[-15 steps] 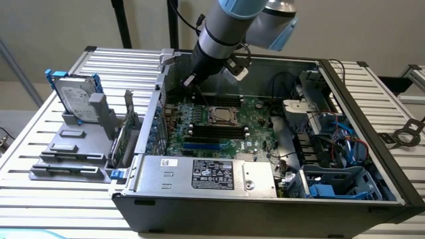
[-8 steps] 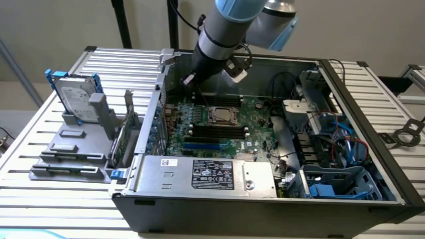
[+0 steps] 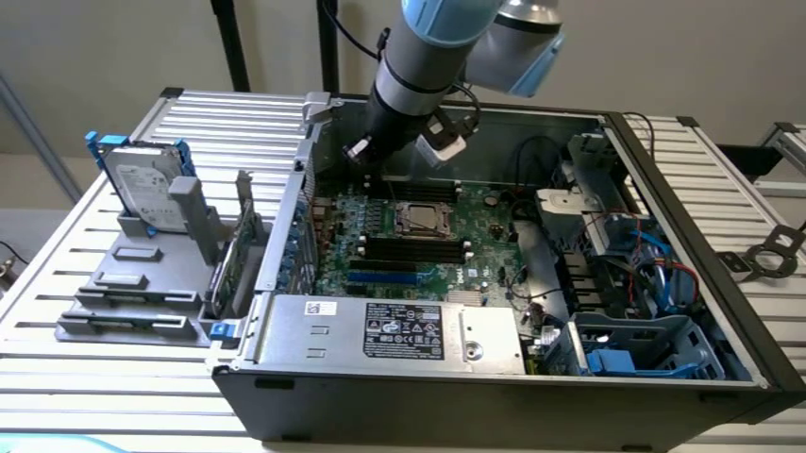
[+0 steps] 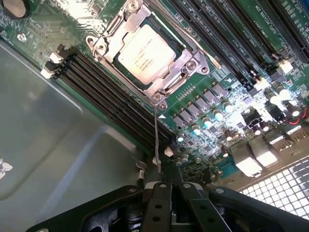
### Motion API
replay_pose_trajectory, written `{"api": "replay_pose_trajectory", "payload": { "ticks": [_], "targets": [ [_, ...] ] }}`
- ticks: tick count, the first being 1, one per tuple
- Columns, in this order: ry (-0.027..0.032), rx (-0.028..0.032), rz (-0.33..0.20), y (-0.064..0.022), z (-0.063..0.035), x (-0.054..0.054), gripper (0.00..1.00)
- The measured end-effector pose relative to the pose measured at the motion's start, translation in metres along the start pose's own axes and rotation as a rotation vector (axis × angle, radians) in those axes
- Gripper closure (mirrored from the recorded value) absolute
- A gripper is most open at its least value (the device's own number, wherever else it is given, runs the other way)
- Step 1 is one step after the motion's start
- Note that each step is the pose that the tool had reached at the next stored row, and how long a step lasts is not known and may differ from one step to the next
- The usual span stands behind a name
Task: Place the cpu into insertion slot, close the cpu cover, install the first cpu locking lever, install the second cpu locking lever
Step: 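Install the first cpu locking lever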
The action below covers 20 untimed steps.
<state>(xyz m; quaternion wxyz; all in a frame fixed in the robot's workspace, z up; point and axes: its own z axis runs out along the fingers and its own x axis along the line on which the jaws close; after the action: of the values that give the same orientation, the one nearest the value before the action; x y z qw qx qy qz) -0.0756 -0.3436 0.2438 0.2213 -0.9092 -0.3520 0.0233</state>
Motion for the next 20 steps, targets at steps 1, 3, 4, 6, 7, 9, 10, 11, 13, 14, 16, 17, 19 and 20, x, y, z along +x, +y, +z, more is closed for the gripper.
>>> {"api": "replay_pose_trajectory", "payload": {
  "ticks": [1, 3, 4, 6, 7, 9, 10, 11, 13, 14, 16, 17, 19, 20],
  "targets": [
    [0.0023, -0.0003, 0.004, 0.0004, 0.0000, 0.001, 0.89],
    [0.0060, -0.0006, 0.011, 0.0018, -0.0004, 0.002, 0.89],
    [0.0076, -0.0004, 0.013, 0.0027, -0.0007, 0.003, 0.89],
    [0.0107, 0.0010, 0.016, 0.0050, -0.0015, 0.006, 0.89],
    [0.0121, 0.0019, 0.017, 0.0066, -0.0020, 0.008, 0.89],
    [0.0151, 0.0049, 0.018, 0.0103, -0.0032, 0.012, 0.89],
    [0.0169, 0.0067, 0.017, 0.0125, -0.0039, 0.015, 0.89],
    [0.0186, 0.0084, 0.017, 0.0147, -0.0045, 0.018, 0.89],
    [0.0215, 0.0116, 0.017, 0.0194, -0.0060, 0.023, 0.89],
    [0.0229, 0.0132, 0.017, 0.0218, -0.0068, 0.026, 0.89],
    [0.0258, 0.0162, 0.017, 0.0256, -0.0078, 0.030, 0.89],
    [0.0271, 0.0177, 0.017, 0.0267, -0.0080, 0.031, 0.89],
    [0.0296, 0.0209, 0.016, 0.0285, -0.0080, 0.030, 0.89],
    [0.0296, 0.0210, 0.016, 0.0293, -0.0080, 0.029, 0.89]
  ]
}}
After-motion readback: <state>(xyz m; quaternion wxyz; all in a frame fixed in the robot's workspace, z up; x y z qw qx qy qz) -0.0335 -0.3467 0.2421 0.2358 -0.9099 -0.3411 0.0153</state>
